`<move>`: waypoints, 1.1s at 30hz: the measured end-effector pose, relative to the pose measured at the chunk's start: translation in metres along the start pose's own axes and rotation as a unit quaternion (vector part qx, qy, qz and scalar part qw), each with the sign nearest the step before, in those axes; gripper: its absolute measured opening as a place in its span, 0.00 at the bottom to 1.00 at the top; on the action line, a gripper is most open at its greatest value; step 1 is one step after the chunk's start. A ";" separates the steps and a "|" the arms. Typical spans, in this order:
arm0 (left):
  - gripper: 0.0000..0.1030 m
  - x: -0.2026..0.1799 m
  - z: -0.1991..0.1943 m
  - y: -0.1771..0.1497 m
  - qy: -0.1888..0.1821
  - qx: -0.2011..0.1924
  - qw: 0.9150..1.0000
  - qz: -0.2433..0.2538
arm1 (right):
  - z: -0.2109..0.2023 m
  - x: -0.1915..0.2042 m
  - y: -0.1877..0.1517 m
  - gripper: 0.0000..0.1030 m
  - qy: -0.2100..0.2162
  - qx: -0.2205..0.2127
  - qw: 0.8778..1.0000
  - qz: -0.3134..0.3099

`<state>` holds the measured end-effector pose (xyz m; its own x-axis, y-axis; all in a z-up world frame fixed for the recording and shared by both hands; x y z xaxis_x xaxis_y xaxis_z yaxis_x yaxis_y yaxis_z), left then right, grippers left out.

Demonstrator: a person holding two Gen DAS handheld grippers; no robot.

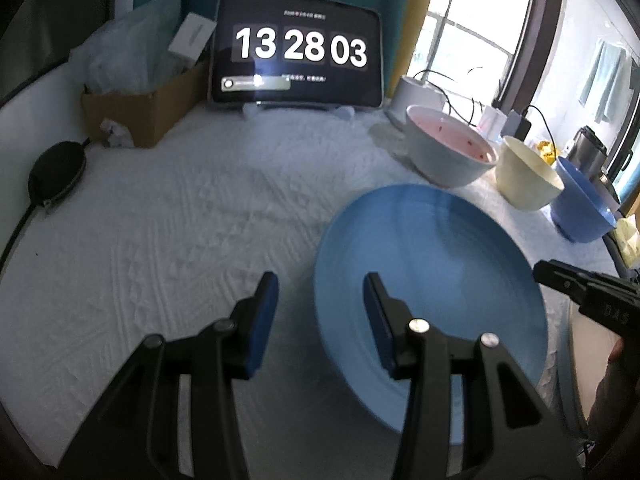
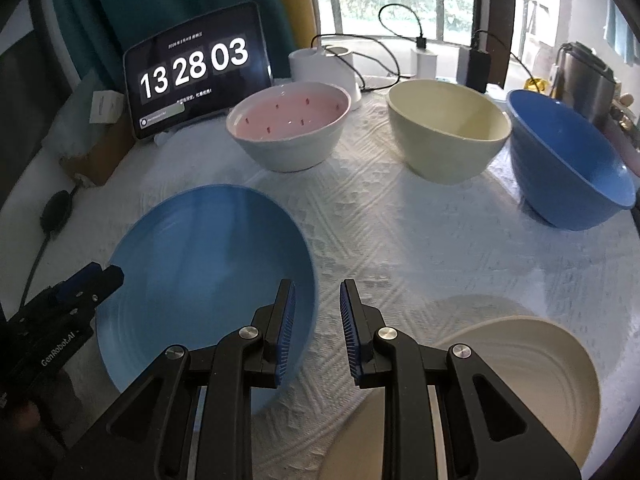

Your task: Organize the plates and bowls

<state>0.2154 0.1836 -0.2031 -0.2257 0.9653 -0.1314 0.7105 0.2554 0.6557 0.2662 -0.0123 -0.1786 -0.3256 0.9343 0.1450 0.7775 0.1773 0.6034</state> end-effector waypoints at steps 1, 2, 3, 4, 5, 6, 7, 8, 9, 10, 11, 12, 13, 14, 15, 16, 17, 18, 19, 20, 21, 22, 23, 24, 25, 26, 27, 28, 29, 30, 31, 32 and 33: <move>0.44 0.001 0.002 -0.001 -0.001 0.004 1.000 -0.001 | 0.002 0.002 0.000 0.24 0.001 0.003 1.000 0.000; 0.44 0.001 0.004 -0.002 -0.002 0.007 1.000 -0.002 | 0.005 0.003 0.000 0.24 0.002 0.007 1.000 -0.001; 0.44 0.002 0.006 -0.004 -0.003 0.012 1.000 -0.003 | 0.007 0.004 0.000 0.24 0.001 0.011 1.000 -0.001; 0.44 0.002 0.009 -0.005 -0.004 0.017 1.000 -0.005 | 0.010 0.005 0.000 0.24 0.001 0.015 1.000 -0.002; 0.44 0.002 0.010 -0.006 -0.005 0.022 1.000 -0.006 | 0.013 0.006 0.000 0.24 0.001 0.021 1.000 -0.002; 0.44 0.002 0.013 -0.008 -0.006 0.028 1.000 -0.007 | 0.015 0.007 -0.001 0.24 0.002 0.026 1.000 -0.002; 0.44 0.002 0.013 -0.008 -0.005 0.026 1.000 -0.004 | 0.016 0.007 -0.002 0.24 0.001 0.029 1.000 -0.002; 0.44 0.000 0.013 -0.008 -0.003 0.028 1.000 -0.001 | 0.018 0.007 -0.002 0.24 0.000 0.032 0.999 -0.002; 0.44 -0.001 0.014 -0.009 0.002 0.028 1.000 0.006 | 0.019 0.007 -0.003 0.24 0.000 0.036 0.999 -0.004; 0.44 -0.003 0.014 -0.009 0.005 0.029 1.000 0.011 | 0.020 0.008 -0.003 0.24 0.000 0.039 0.999 -0.005; 0.44 -0.005 0.014 -0.010 0.005 0.029 0.999 0.016 | 0.022 0.008 -0.004 0.24 0.002 0.041 0.999 -0.005; 0.44 -0.006 0.014 -0.010 0.001 0.029 0.999 0.020 | 0.023 0.009 -0.004 0.24 0.002 0.043 0.999 -0.006; 0.44 -0.008 0.014 -0.011 -0.008 0.031 0.999 0.024 | 0.024 0.009 -0.005 0.24 0.003 0.045 0.999 -0.007; 0.44 -0.011 0.014 -0.012 -0.014 0.032 0.999 0.029 | 0.025 0.010 -0.005 0.24 0.004 0.047 0.999 -0.007; 0.44 -0.013 0.014 -0.012 -0.013 0.032 0.999 0.035 | 0.026 0.011 -0.005 0.24 0.005 0.049 0.999 -0.009; 0.44 -0.015 0.013 -0.012 -0.015 0.032 0.999 0.041 | 0.026 0.011 -0.005 0.24 0.003 0.049 0.999 -0.011; 0.43 -0.018 0.013 -0.013 -0.020 0.031 0.998 0.046 | 0.026 0.012 -0.005 0.24 0.003 0.050 0.999 -0.013; 0.43 -0.021 0.013 -0.013 -0.026 0.033 0.998 0.047 | 0.026 0.011 -0.004 0.24 0.003 0.050 0.999 -0.014; 0.43 -0.022 0.012 -0.014 -0.024 0.034 0.998 0.048 | 0.026 0.011 -0.004 0.24 0.004 0.049 0.999 -0.015; 0.43 -0.022 0.012 -0.014 -0.021 0.033 0.998 0.047 | 0.026 0.011 -0.004 0.24 0.003 0.049 0.999 -0.016; 0.43 -0.023 0.012 -0.014 -0.020 0.033 0.998 0.048 | 0.025 0.011 -0.004 0.24 0.004 0.049 0.999 -0.016; 0.43 -0.023 0.012 -0.014 -0.020 0.034 0.998 0.049 | 0.024 0.010 -0.004 0.24 0.004 0.048 0.999 -0.016; 0.43 -0.023 0.011 -0.015 -0.020 0.034 0.998 0.048 | 0.023 0.010 -0.005 0.24 0.006 0.048 0.999 -0.016; 0.43 -0.023 0.011 -0.015 -0.021 0.035 0.998 0.048 | 0.022 0.010 -0.005 0.24 0.007 0.047 0.999 -0.017; 0.43 -0.024 0.010 -0.015 -0.021 0.035 0.998 0.048 | 0.021 0.011 -0.005 0.24 0.008 0.046 0.999 -0.017; 0.43 -0.024 0.008 -0.015 -0.020 0.034 0.998 0.048 | 0.020 0.011 -0.005 0.24 0.008 0.045 0.999 -0.017; 0.43 -0.025 0.006 -0.015 -0.020 0.033 0.998 0.049 | 0.018 0.011 -0.006 0.24 0.009 0.042 0.999 -0.018; 0.43 -0.025 0.005 -0.015 -0.021 0.031 0.998 0.050 | 0.016 0.011 -0.005 0.24 0.010 0.039 0.999 -0.018; 0.43 -0.026 0.003 -0.015 -0.023 0.028 0.998 0.050 | 0.013 0.011 -0.004 0.24 0.011 0.035 0.999 -0.018; 0.43 -0.027 0.000 -0.014 -0.023 0.023 0.998 0.051 | 0.011 0.011 -0.004 0.24 0.011 0.032 0.999 -0.018; 0.43 -0.029 -0.003 -0.013 -0.023 0.020 0.998 0.052 | 0.009 0.010 -0.003 0.24 0.011 0.028 0.999 -0.018; 0.43 -0.030 -0.005 -0.013 -0.024 0.017 0.998 0.053 | 0.007 0.010 -0.003 0.24 0.011 0.026 0.999 -0.018; 0.43 -0.031 -0.007 -0.012 -0.025 0.015 0.998 0.054 | 0.004 0.009 -0.002 0.24 0.010 0.022 1.000 -0.018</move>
<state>0.2091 0.1501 -0.2013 -0.1135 0.9886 -0.0989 0.7484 0.1505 0.6460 0.2635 -0.0032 -0.1818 -0.3647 0.9205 0.1400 0.7879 0.2249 0.5733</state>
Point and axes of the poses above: each gripper's, at about its wrist camera, not at the fingertips, and z roughly the way its jaws point, x to its left, y to its top, the point moved 7 cm from there along z, roughly the way its jaws point, and after that the axes turned 2 degrees about y, right-handed, at the moved point
